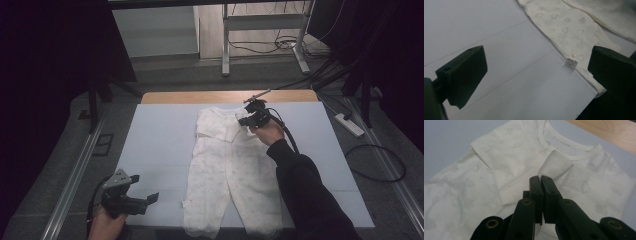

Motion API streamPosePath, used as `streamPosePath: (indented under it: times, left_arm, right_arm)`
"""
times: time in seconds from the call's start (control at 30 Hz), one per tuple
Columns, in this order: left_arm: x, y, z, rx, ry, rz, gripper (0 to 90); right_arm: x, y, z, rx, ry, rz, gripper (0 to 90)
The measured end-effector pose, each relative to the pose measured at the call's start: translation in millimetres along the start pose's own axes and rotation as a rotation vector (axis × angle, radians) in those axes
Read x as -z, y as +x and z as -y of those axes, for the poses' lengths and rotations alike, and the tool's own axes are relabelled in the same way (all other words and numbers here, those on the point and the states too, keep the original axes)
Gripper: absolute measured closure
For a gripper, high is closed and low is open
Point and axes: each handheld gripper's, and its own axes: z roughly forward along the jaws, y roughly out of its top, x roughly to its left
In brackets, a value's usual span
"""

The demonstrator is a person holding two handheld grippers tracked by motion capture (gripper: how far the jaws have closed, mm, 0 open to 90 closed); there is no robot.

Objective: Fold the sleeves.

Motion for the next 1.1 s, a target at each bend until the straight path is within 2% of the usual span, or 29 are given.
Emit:
streamPosePath:
  times: [0.47, 0.83, 1.0, 1.1]
  left_arm:
    - [0.3, 0.3, 0.3, 0.003, -0.003, 0.001, 2.2]
    - [0.5, 0.4, 0.4, 0.002, -0.002, 0.003, 2.2]
    - [0.4, 0.5, 0.4, 0.000, -0.001, 0.002, 2.4]
    - [0.4, 0.5, 0.5, 0.000, -0.002, 0.002, 2.4]
  right_arm:
    - [-22.6, 20.0, -6.3, 0.022, 0.019, -0.035, 86.8]
    - [-44.7, 32.3, -4.6, 0.048, 0.051, -0.021, 86.2]
    - [-54.4, 37.5, -2.9, 0.057, 0.061, -0.022, 84.4]
    - [-54.8, 40.9, -5.3, 0.054, 0.051, -0.036, 79.7]
